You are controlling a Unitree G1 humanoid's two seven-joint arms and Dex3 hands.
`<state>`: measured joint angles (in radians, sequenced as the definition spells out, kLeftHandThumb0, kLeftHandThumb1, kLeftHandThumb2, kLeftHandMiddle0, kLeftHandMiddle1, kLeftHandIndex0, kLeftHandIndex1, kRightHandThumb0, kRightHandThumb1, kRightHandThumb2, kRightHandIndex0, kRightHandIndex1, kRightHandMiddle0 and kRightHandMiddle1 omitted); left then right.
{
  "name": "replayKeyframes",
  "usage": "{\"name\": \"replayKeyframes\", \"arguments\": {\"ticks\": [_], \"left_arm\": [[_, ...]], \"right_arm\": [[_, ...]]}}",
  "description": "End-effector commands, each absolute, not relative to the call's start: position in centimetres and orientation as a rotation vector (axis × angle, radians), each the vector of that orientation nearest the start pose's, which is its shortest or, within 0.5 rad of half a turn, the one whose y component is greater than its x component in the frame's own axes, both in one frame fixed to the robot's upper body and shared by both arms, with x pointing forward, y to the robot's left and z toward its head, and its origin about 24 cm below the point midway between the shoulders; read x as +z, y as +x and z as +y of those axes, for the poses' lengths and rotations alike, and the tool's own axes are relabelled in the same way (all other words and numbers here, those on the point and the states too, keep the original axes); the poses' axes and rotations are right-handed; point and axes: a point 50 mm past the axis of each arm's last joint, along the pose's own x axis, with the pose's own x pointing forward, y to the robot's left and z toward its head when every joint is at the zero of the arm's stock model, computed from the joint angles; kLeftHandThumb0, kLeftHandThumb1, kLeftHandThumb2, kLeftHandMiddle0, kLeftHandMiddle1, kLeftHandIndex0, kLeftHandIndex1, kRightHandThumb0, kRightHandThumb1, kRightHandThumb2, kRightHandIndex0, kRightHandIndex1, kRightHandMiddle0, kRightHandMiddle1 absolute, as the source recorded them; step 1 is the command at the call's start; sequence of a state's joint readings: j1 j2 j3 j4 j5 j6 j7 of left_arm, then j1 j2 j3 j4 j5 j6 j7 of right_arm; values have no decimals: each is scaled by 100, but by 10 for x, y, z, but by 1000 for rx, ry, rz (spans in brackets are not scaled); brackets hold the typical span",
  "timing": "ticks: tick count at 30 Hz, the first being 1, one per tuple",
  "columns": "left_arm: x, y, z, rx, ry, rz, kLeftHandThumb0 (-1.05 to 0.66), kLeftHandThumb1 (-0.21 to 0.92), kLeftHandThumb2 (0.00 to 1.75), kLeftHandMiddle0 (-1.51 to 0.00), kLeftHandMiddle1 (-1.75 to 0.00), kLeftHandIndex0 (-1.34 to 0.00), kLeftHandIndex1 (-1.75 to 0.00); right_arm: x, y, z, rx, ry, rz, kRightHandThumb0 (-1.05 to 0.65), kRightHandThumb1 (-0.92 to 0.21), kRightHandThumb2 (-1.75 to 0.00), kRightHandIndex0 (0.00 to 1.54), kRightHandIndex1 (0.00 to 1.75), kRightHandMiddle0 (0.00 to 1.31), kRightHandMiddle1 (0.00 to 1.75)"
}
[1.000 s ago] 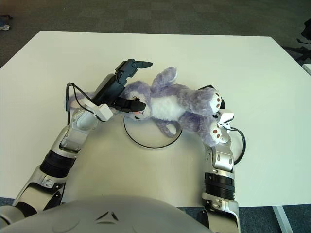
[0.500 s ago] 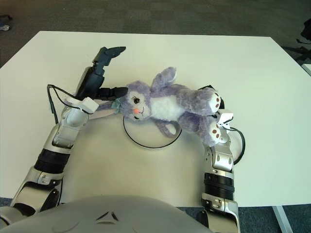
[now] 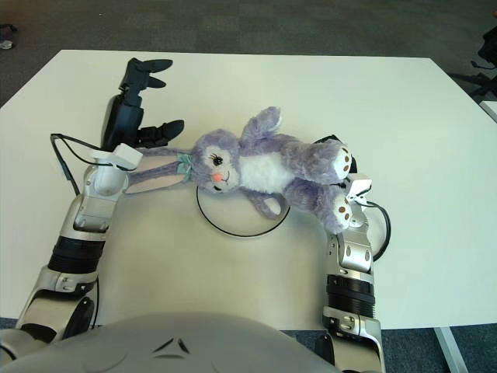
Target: Put the doll into the plate.
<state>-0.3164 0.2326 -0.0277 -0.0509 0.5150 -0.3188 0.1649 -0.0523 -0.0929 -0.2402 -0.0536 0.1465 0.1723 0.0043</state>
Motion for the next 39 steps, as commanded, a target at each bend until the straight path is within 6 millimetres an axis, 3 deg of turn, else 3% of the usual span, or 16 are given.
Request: {"name": "replayKeyframes", "arguments": {"ticks": [1,6,9,19,23,30,32,34,39], "left_arm": [[175,292,151,71,691,-762,-83,92,62,-33,-174,-3,-125],[179,293,155,58,632,-742,-81,92,62,-69,-175,-4,-126],[180,294,159,58,607,-715,-78,92,62,-77,-175,-4,-126],[175,297,166,92,586,-664,-67,92,58,-82,-175,-5,-132],[159,301,170,63,551,-631,-63,92,58,-83,-175,-6,-134],[130,303,180,-78,264,-518,-45,78,84,-74,-157,-7,-141],[123,304,184,-105,192,-476,-39,86,65,-75,-152,-14,-161],[118,305,189,-125,137,-444,-37,89,59,-76,-152,-17,-167],[111,308,192,-132,-21,-362,-37,77,74,-85,-154,-28,-173]], "right_arm": [[36,251,-220,-212,86,144,-46,-38,-124,123,175,56,175],[36,251,-220,-213,77,147,-46,-39,-123,123,175,56,175],[36,252,-220,-213,73,150,-46,-39,-123,123,175,56,175],[36,251,-219,-214,80,151,-46,-40,-122,123,175,55,175],[36,251,-219,-214,82,151,-46,-40,-122,123,175,55,175],[36,251,-219,-216,76,151,-46,-40,-122,123,175,55,175],[36,251,-220,-217,74,152,-46,-40,-122,123,175,55,175],[37,252,-220,-216,72,153,-46,-40,-121,123,175,55,175],[37,252,-221,-218,68,156,-46,-40,-121,122,175,55,175]]}}
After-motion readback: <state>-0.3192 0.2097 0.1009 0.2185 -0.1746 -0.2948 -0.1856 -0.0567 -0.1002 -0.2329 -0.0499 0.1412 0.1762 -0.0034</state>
